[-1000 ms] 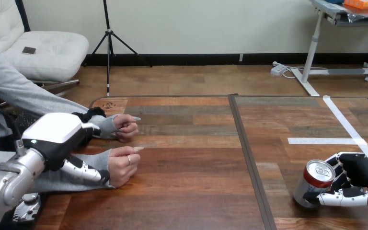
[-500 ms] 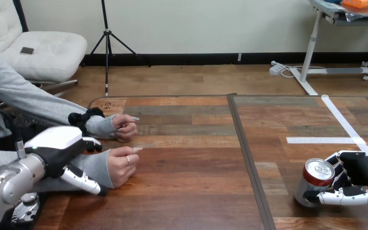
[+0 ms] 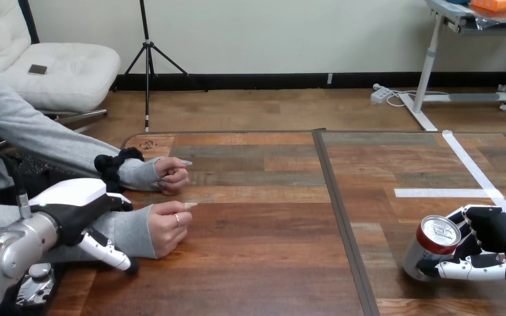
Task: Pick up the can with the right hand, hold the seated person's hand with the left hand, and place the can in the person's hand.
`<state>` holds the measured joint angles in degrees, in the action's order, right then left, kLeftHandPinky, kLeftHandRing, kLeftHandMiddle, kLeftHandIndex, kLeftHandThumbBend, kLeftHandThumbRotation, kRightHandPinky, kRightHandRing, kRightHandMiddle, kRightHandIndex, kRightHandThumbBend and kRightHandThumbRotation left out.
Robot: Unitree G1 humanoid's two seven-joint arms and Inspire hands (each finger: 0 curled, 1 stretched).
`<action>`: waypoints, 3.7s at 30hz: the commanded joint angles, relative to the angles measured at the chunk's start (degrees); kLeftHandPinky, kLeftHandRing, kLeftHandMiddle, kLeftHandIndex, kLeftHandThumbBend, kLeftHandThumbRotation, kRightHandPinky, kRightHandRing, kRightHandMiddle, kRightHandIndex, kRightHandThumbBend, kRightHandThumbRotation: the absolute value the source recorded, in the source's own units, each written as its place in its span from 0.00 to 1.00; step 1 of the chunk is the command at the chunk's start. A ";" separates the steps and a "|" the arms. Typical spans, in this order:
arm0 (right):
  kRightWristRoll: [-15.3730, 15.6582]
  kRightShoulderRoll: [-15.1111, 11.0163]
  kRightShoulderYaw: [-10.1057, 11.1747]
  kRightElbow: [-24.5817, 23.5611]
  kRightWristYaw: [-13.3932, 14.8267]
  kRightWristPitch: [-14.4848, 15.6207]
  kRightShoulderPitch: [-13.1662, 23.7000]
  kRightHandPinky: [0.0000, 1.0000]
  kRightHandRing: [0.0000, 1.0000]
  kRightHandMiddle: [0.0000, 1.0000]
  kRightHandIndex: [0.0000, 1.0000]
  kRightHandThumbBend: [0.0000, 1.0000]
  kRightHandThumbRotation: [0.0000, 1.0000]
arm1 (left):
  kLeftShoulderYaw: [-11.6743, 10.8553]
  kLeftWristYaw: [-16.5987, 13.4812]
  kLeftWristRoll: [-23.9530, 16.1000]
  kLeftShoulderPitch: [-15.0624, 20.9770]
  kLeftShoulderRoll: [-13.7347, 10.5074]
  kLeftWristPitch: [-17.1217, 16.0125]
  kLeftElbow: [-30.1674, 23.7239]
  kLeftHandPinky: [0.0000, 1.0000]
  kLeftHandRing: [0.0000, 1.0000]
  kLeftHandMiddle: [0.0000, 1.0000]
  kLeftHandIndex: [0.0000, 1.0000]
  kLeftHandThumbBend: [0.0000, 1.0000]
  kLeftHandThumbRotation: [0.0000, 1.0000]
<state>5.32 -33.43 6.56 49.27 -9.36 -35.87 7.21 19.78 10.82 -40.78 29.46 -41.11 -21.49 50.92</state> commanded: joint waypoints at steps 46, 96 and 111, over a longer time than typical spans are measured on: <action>-0.44 -0.23 1.08 -5.73 1.15 0.02 2.84 0.22 0.27 0.34 0.42 0.80 0.00 | 1.82 -4.84 -1.09 3.80 -0.46 -0.07 2.20 0.49 0.58 0.64 0.64 0.85 0.01; -0.04 -0.31 0.85 -3.90 1.11 -0.61 3.06 0.27 0.31 0.37 0.43 0.80 0.00 | -1.59 -11.68 7.04 3.64 -1.22 -8.11 3.23 0.25 0.31 0.38 0.47 0.82 0.00; 0.27 -0.34 0.71 -4.42 1.25 -0.60 2.88 0.28 0.32 0.37 0.43 0.81 0.00 | -3.63 -9.85 9.35 3.36 -2.09 -7.32 -0.13 0.21 0.26 0.34 0.46 0.86 0.00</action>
<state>5.71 -33.43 6.55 47.08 -9.28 -34.83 7.19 19.24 1.00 -33.76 31.07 -41.32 -28.80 54.78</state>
